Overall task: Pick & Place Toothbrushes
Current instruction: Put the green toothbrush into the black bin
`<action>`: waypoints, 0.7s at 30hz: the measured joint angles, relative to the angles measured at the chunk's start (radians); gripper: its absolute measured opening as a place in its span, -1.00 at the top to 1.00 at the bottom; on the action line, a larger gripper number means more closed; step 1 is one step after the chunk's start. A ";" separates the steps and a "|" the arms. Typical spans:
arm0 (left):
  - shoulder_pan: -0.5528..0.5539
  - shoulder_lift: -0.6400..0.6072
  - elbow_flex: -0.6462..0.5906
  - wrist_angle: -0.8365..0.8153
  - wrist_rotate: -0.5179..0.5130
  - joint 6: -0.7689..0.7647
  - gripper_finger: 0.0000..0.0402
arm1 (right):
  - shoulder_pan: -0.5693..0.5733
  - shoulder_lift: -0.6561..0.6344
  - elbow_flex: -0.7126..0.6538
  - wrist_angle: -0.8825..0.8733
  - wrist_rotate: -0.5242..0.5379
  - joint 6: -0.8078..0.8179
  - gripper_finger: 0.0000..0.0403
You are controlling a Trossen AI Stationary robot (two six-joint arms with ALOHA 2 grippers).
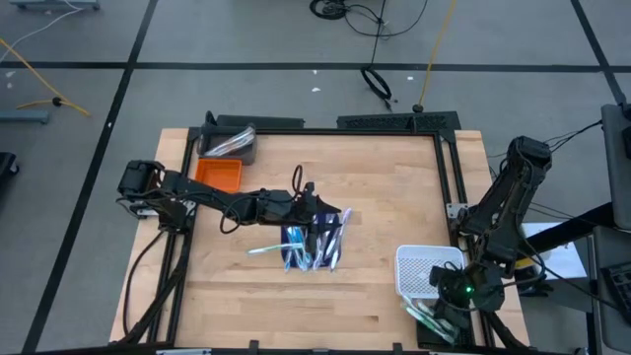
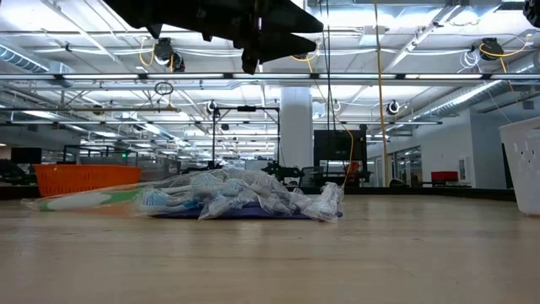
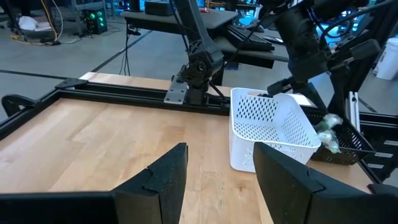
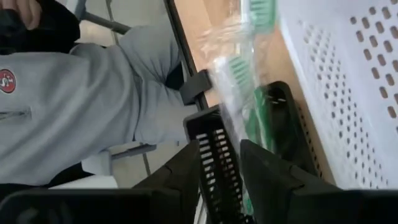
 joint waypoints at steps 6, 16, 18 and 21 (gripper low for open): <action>0.000 0.000 0.000 0.000 0.000 0.000 0.07 | 0.000 0.000 0.000 0.001 0.006 -0.020 0.45; 0.000 0.000 0.000 -0.009 0.000 -0.006 0.07 | -0.006 -0.012 0.000 0.048 0.138 -0.188 0.45; 0.000 0.000 0.000 -0.028 0.000 -0.025 0.07 | -0.022 -0.015 0.000 0.069 0.199 -0.274 0.45; 0.000 0.000 0.000 -0.089 0.000 -0.041 0.07 | -0.059 -0.015 0.000 0.120 0.278 -0.417 0.45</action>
